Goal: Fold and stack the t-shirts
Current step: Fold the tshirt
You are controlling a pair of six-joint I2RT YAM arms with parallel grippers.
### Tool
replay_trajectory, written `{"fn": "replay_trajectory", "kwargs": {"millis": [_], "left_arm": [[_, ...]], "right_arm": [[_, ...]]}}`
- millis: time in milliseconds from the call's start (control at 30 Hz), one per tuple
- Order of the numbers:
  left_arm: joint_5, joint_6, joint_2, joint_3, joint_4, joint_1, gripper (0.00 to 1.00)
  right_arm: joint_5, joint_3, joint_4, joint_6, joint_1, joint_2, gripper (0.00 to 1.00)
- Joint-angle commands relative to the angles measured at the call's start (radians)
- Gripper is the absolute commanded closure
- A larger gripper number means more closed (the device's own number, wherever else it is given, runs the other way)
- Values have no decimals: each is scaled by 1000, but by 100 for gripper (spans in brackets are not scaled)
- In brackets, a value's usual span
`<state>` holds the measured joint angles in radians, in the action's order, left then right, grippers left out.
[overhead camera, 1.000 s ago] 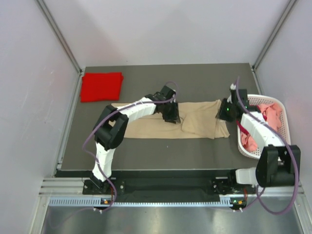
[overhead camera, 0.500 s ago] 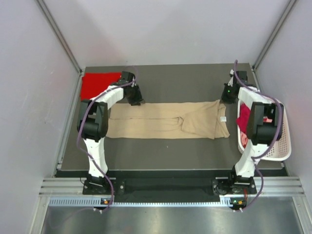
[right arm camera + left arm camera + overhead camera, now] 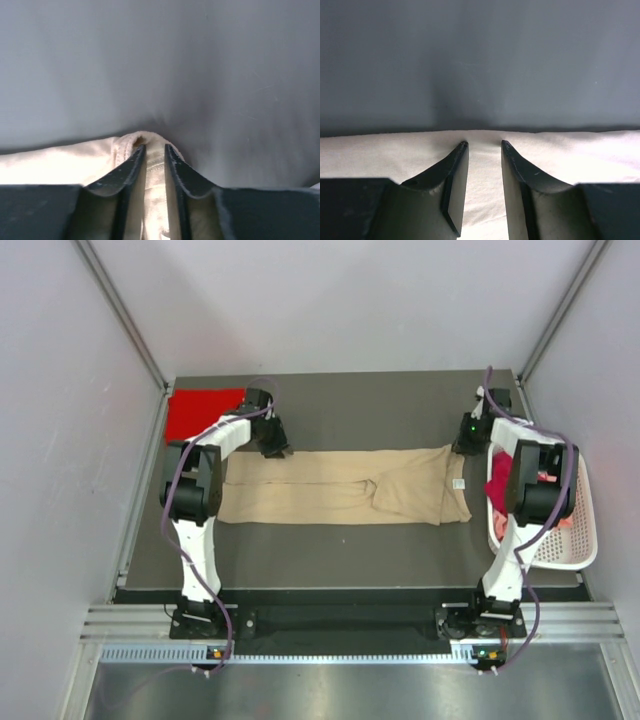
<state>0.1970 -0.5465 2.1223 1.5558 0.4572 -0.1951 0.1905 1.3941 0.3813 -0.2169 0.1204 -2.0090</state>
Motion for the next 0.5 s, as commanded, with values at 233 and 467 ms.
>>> {"fn": "replay_trajectory", "kwargs": {"millis": [233, 467], "left_arm": [[-45, 34, 59, 4, 5, 19, 61], [-45, 34, 57, 3, 4, 20, 61]], "right_arm": [[58, -6, -78, -53, 9, 144, 71], [64, 16, -61, -44, -14, 104, 63]]}}
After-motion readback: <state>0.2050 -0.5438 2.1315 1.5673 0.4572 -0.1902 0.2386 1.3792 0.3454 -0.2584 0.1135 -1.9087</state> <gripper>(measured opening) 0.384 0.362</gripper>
